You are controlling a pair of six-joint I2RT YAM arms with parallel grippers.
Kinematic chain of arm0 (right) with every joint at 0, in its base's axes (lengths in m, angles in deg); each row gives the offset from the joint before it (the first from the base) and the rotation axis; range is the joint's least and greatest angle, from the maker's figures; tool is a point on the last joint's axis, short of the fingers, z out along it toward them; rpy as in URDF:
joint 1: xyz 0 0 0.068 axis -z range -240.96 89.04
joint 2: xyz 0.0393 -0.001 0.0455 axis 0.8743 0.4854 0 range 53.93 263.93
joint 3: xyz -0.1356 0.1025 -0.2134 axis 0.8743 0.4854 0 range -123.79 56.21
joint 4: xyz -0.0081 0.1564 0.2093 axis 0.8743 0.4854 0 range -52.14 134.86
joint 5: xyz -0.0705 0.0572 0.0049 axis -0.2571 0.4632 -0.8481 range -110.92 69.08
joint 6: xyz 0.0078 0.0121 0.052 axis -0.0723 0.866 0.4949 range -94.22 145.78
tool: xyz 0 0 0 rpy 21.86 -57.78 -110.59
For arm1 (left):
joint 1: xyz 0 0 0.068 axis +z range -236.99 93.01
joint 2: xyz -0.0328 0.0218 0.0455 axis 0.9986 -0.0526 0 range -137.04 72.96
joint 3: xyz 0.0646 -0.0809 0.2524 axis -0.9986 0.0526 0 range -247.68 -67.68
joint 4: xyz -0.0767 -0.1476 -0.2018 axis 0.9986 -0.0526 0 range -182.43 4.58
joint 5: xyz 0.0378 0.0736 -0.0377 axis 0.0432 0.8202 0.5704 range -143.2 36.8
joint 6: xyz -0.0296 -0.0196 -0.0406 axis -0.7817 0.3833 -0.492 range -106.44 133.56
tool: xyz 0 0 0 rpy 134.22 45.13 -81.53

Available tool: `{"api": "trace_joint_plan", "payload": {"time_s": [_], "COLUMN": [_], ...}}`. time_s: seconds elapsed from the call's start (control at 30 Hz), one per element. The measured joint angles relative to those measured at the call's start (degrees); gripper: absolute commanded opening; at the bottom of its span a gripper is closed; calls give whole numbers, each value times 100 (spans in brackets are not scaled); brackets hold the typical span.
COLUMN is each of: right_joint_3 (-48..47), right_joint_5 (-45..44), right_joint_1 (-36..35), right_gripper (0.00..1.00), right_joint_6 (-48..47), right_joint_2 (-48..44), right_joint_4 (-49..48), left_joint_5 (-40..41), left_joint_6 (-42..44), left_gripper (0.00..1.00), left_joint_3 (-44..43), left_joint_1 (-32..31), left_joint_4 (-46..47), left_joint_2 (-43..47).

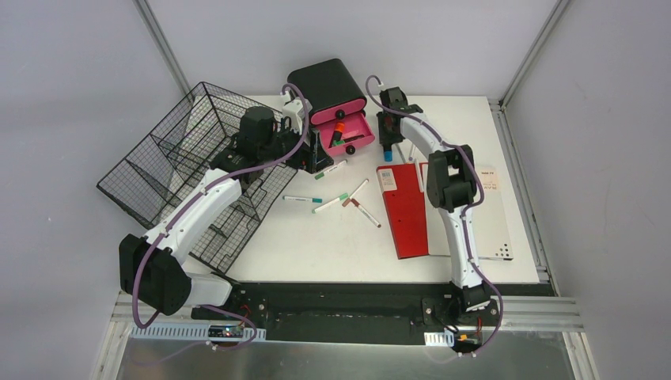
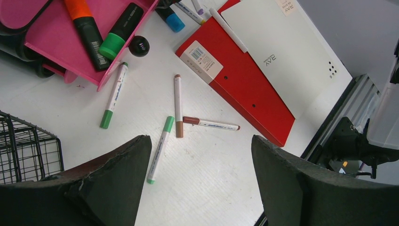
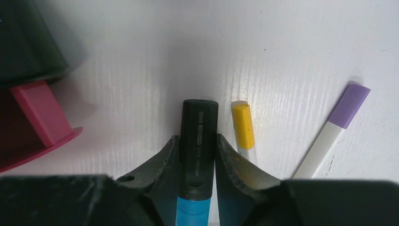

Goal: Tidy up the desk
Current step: Pick up the stationery from the center of the board.

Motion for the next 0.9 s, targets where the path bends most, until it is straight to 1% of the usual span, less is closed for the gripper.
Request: {"api": "trace_joint_plan", "payload": {"time_s": [0.07, 0.3, 0.57, 0.63, 0.77, 0.9], "right_joint_3": [98, 1067, 1794, 2118, 2804, 3521], "right_joint_5": [50, 603, 1574, 1878, 2481, 3086], "right_joint_1": [7, 133, 568, 710, 973, 1174], "right_gripper": [0, 0, 0, 0, 0, 0], "right_joint_6": [9, 319, 938, 1132, 1475, 1746], "right_joint_2": [-52, -649, -1545, -1836, -2341, -2883], "right_joint_4": [-92, -605, -1152, -1355, -1617, -1720], "left_joint_5": [-9, -111, -267, -341, -584, -890], "left_joint_6": [0, -2, -2, -2, -11, -57], "left_gripper": [80, 80, 80, 80, 82, 88], "left_joint_3": [0, 0, 2, 37, 155, 229], "left_joint_1": [0, 0, 0, 0, 0, 0], "left_joint_4": [0, 2, 39, 111, 240, 448], "left_joint_2": [0, 0, 0, 0, 0, 0]}}
